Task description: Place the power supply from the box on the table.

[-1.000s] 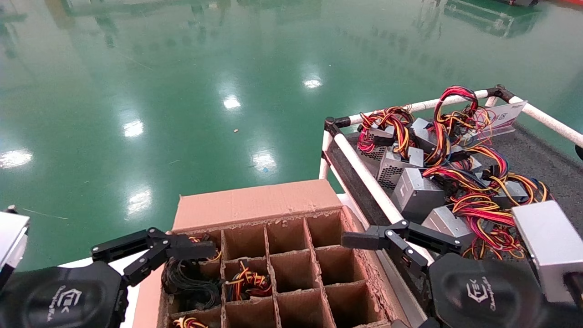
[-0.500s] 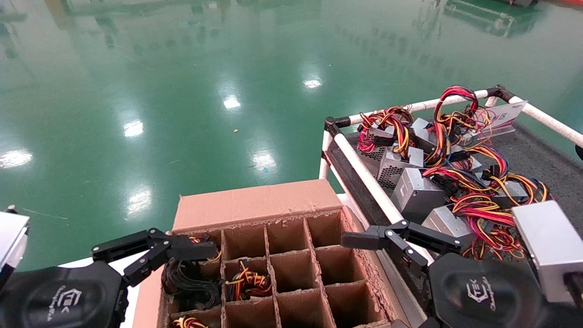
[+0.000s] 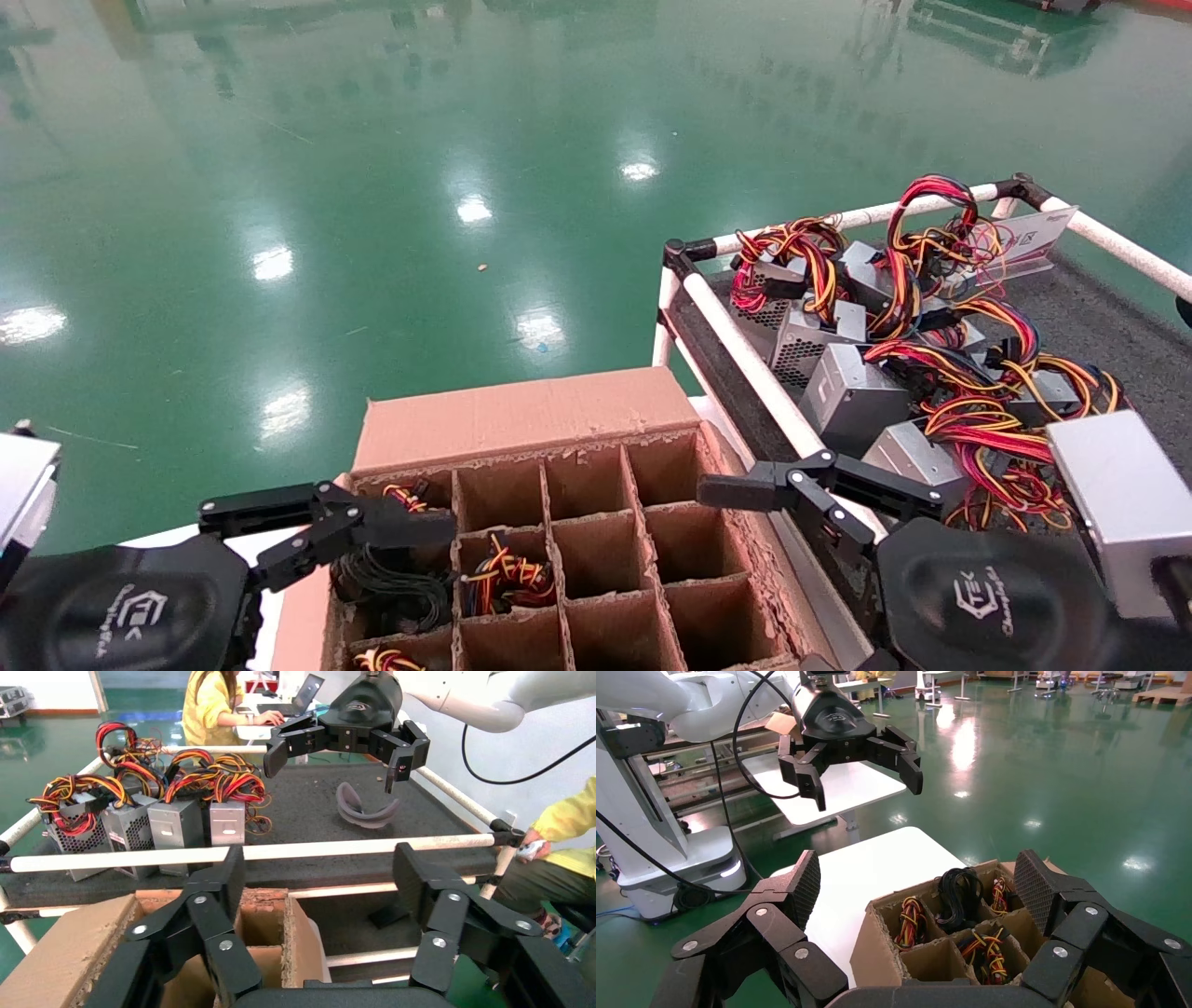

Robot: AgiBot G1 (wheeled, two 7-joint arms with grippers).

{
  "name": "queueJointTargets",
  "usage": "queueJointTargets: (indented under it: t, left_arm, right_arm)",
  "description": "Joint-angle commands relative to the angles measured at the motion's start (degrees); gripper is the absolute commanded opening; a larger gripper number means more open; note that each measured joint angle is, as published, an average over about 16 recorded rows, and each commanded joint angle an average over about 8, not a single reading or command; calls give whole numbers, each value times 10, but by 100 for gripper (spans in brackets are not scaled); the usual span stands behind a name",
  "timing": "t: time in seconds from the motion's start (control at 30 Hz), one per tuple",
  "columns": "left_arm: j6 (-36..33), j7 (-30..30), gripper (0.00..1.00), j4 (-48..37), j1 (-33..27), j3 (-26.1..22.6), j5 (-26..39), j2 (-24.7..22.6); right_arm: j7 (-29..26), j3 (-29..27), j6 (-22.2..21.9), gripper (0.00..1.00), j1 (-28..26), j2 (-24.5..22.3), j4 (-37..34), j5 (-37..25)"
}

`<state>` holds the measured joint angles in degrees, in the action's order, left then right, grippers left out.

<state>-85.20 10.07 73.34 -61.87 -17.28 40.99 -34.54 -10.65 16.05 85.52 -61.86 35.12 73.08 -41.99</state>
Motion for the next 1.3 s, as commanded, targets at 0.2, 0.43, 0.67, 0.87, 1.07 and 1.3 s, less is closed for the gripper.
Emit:
queueJointTargets:
  t: [0.2,0.43,0.67,0.87,1.07,1.3]
  left_arm:
    - [0,0,0,0,0,0,0,0]
    - [0,0,0,0,0,0,0,0]
    - [0,0,0,0,0,0,0,0]
    - [0,0,0,0,0,0,0,0]
    - [0,0,0,0,0,0,0,0]
    - [0,0,20,0,0,0,0,0]
  right_arm:
    - [0,0,0,100,0,0,0,0]
    - [0,0,0,100,0,0,0,0]
    - [0,0,0,100,0,0,0,0]
    - [0,0,0,100,0,0,0,0]
    - [0,0,0,100,0,0,0,0]
    - [0,0,0,100,0,0,0,0]
